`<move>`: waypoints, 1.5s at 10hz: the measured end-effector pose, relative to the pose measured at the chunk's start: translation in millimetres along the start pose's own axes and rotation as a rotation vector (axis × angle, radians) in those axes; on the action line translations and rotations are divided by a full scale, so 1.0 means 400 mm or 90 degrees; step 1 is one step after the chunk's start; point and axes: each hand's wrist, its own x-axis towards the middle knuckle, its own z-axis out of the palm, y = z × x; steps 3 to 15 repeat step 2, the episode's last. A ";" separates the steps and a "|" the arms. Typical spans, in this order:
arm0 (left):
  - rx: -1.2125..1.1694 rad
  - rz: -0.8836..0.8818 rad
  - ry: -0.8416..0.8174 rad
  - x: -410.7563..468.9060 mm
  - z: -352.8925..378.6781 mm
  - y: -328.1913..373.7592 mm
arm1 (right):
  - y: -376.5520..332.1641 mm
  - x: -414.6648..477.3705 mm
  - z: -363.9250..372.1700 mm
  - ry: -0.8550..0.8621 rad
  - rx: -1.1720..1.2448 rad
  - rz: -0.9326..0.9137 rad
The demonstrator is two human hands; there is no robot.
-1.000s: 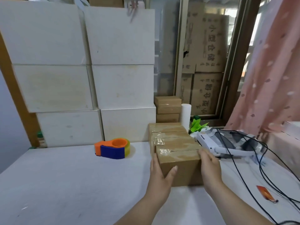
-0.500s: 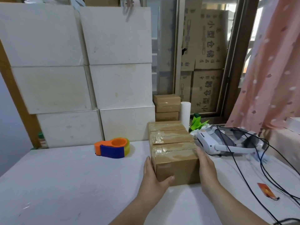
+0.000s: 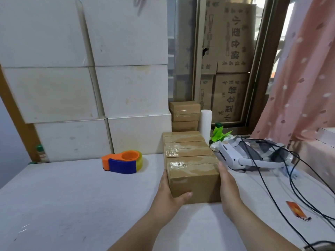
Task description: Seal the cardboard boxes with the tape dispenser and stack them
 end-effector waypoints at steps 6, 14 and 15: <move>0.127 -0.057 -0.075 -0.036 -0.045 0.042 | 0.018 0.024 -0.042 0.084 -0.025 -0.073; 0.127 -0.057 -0.075 -0.036 -0.045 0.042 | 0.018 0.024 -0.042 0.084 -0.025 -0.073; 0.127 -0.057 -0.075 -0.036 -0.045 0.042 | 0.018 0.024 -0.042 0.084 -0.025 -0.073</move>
